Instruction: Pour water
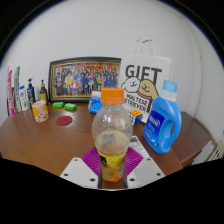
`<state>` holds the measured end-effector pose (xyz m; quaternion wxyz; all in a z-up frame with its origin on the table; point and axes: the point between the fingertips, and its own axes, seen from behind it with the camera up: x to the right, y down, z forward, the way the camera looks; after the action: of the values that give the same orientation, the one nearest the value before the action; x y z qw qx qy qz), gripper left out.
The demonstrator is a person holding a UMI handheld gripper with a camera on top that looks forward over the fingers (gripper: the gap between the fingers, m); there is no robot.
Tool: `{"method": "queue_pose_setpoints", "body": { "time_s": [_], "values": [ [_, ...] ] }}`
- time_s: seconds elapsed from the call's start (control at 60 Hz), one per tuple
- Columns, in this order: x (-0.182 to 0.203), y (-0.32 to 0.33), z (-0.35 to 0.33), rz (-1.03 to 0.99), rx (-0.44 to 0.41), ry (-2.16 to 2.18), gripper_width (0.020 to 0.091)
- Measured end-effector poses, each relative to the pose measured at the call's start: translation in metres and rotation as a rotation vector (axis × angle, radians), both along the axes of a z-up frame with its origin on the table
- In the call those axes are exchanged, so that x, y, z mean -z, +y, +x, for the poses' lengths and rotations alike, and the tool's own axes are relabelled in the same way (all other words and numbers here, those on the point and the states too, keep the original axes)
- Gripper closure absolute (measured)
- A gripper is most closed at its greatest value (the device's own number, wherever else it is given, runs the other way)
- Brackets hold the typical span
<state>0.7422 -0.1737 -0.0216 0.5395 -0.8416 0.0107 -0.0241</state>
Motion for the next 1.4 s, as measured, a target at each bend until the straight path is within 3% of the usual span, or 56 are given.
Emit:
{"method": "queue_pose_setpoints", "body": {
  "time_s": [0.2,0.417,0.65,0.9,1.1,1.4],
  "values": [
    [-0.035,0.017,-0.011,0.010,0.031,-0.096,0.0829],
    [-0.119,0.076,-0.057,0.073,0.045,-0.372,0.0828],
    [-0.186,0.163,-0.154,0.107,-0.043,-0.900,0.0829],
    [-0.164,0.236,-0.248,0.053,-0.258,-1.510,0.0831],
    [-0.140,0.259,-0.262,-0.059,-0.339,-1.895,0.0831],
    [-0.131,0.259,-0.266,-0.072,-0.382,-1.789,0.0826]
  ]
}}
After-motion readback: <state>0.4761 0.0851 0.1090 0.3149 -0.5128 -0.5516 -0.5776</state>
